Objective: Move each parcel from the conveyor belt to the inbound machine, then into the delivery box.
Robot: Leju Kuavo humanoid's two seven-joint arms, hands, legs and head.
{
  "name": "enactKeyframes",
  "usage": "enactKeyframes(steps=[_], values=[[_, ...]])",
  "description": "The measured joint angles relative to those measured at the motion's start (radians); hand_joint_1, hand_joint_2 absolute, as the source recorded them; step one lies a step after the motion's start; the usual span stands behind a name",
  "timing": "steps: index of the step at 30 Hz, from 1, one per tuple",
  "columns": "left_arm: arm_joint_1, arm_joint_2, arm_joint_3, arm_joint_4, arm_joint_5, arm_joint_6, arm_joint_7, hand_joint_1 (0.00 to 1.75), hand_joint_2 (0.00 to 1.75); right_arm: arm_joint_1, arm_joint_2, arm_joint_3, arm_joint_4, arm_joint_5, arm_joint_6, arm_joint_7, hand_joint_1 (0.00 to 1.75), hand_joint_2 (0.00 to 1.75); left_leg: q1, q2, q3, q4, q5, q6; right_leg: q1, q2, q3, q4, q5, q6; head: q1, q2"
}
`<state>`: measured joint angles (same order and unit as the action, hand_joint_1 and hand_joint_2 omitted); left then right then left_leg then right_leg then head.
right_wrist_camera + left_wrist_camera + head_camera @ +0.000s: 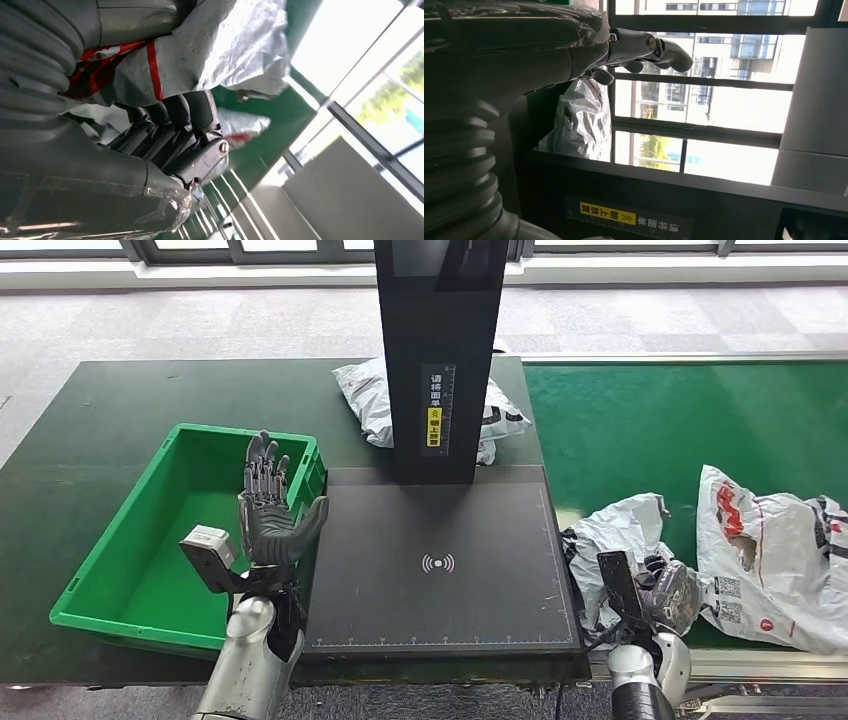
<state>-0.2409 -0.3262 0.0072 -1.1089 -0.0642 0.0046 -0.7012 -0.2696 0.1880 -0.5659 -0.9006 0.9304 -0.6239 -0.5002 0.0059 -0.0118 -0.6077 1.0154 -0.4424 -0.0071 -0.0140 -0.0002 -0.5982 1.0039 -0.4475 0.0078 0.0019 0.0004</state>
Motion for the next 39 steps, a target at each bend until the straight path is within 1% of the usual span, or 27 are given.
enactKeyframes(steps=[2,4,8,10,12,14,15,19,23,27,31,34,36,39], values=[[0.0,0.0,0.0,0.0,0.0,0.0,0.0,0.0,1.75,0.03,0.023,0.02,-0.088,-0.029,-0.031,-0.03,1.75,1.75,0.0,0.0,-0.001,0.0,0.0,0.0,0.0,0.0,-0.001,0.0,0.0,0.0,0.0,0.0],[0.0,0.0,0.0,0.0,0.001,0.0,0.0,0.0,1.75,0.051,0.04,0.032,-0.15,-0.036,-0.038,-0.038,1.75,1.75,0.0,0.0,-0.001,0.0,0.0,0.0,0.0,0.001,-0.001,0.0,-0.001,0.0,0.0,0.0],[0.0,0.0,0.0,0.0,0.001,0.0,0.0,0.0,1.75,0.074,0.06,0.045,-0.224,-0.039,-0.041,-0.039,1.75,1.75,0.0,0.0,-0.002,0.0,0.0,0.0,0.0,0.0,-0.002,0.0,-0.001,0.001,0.0,0.0],[0.0,0.0,0.0,0.0,0.001,0.0,0.0,0.0,1.75,0.082,0.067,0.047,-0.25,-0.05,-0.044,-0.056,1.75,1.75,0.0,0.0,-0.002,0.0,0.0,0.0,-0.001,0.0,-0.002,0.0,-0.001,0.001,0.0,0.0],[-0.001,0.0,0.0,0.001,0.001,0.0,0.0,0.0,1.75,0.103,0.082,0.048,-0.314,-0.085,-0.055,-0.114,1.75,1.75,-0.001,-0.001,-0.002,0.0,0.0,0.0,-0.001,-0.001,-0.002,0.0,-0.001,0.001,0.0,0.0],[-0.001,0.0,0.0,0.002,0.001,0.0,0.0,0.0,1.75,0.127,0.105,0.057,-0.414,-0.125,-0.068,-0.175,1.75,1.75,-0.001,-0.001,-0.003,0.0,0.0,0.0,-0.001,-0.001,-0.003,0.0,-0.001,0.001,0.0,0.0],[-0.002,0.0,0.0,0.003,0.001,0.001,0.0,0.0,1.75,0.137,0.114,0.066,-0.467,-0.139,-0.072,-0.191,1.75,1.75,-0.001,-0.001,-0.003,0.0,0.0,0.0,-0.001,0.0,-0.003,0.0,-0.001,0.001,0.0,0.0],[-0.004,0.0,-0.001,0.007,0.002,0.002,0.0,0.0,1.75,0.164,0.122,0.115,-0.635,-0.168,-0.077,-0.202,1.75,1.75,-0.001,0.0,-0.003,0.0,0.0,0.0,-0.001,0.001,-0.004,0.0,-0.001,0.0,0.0,0.0],[-0.004,0.0,-0.001,0.011,0.003,0.002,0.0,0.0,1.75,0.173,0.122,0.157,-0.729,-0.175,-0.077,-0.202,1.75,1.75,-0.001,0.002,-0.003,0.0,-0.001,-0.001,-0.001,0.002,-0.004,0.0,-0.001,0.001,0.0,0.0],[-0.004,0.0,-0.002,0.013,0.005,0.002,0.0,0.0,1.75,0.178,0.122,0.243,-0.747,-0.162,-0.075,-0.201,1.75,1.75,-0.001,0.003,-0.003,0.0,-0.001,-0.001,-0.001,0.003,-0.005,0.0,-0.001,0.0,0.0,0.0],[-0.007,0.0,-0.012,0.017,0.009,0.002,0.0,0.0,1.75,0.164,0.122,0.341,-0.712,-0.134,-0.065,-0.176,1.75,1.75,0.0,0.004,-0.003,0.0,0.0,-0.001,0.0,0.003,-0.005,0.0,-0.001,0.0,0.0,0.0],[-0.008,0.0,-0.019,0.018,0.012,0.003,0.0,0.0,1.75,0.157,0.122,0.382,-0.691,-0.13,-0.06,-0.168,1.75,1.75,0.0,0.004,-0.003,0.0,0.0,-0.001,0.0,0.003,-0.005,0.0,-0.001,0.0,0.0,0.0],[-0.009,0.0,-0.022,0.02,0.016,0.007,0.0,0.0,1.75,0.141,0.123,0.401,-0.642,-0.139,-0.06,-0.172,1.75,1.75,0.0,0.004,-0.003,0.0,0.0,-0.001,0.0,0.004,-0.004,0.0,-0.001,0.0,0.0,0.0],[-0.014,0.0,-0.042,0.027,0.027,0.021,0.0,0.0,1.75,0.081,0.128,0.418,-0.47,-0.154,-0.065,-0.19,1.75,1.75,0.0,0.005,-0.003,0.0,0.0,-0.001,0.0,0.004,-0.004,0.0,-0.001,0.0,0.0,0.0]])
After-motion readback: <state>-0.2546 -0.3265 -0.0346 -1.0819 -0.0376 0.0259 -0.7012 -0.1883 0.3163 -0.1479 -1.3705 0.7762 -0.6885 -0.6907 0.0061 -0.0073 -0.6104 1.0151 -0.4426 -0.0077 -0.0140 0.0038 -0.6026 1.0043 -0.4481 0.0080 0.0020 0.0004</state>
